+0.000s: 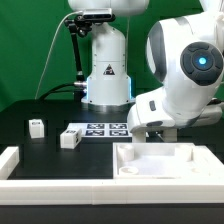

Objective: Assemble one leg

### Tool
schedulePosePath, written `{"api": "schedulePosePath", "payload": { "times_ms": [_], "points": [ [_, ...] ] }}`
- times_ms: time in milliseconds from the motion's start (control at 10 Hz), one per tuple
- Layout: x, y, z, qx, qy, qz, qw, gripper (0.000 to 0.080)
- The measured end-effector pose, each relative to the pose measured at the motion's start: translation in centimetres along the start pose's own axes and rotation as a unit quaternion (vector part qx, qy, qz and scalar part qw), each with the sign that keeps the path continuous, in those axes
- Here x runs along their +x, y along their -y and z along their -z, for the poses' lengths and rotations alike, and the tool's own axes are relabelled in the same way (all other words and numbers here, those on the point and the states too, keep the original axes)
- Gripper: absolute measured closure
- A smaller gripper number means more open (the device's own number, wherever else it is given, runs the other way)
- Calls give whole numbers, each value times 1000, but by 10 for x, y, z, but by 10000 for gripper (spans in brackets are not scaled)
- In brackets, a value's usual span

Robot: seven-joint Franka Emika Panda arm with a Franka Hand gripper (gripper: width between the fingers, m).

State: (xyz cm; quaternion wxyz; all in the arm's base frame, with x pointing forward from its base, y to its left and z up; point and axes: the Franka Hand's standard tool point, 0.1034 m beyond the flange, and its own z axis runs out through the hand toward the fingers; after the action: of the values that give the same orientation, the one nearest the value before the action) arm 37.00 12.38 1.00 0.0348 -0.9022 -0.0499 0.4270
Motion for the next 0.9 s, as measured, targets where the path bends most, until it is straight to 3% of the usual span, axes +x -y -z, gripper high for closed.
{"api": "schedulePosePath", "payload": {
  "times_ms": [400,500,800,900],
  "points": [
    [-1,0,3,2,1,0,1000,511],
    [-12,3,20,18,16,-4,1000,511],
    [-35,4,74,38,13,-8,999,509],
    [-37,4,82,38,1,-8,999,509]
  ]
}}
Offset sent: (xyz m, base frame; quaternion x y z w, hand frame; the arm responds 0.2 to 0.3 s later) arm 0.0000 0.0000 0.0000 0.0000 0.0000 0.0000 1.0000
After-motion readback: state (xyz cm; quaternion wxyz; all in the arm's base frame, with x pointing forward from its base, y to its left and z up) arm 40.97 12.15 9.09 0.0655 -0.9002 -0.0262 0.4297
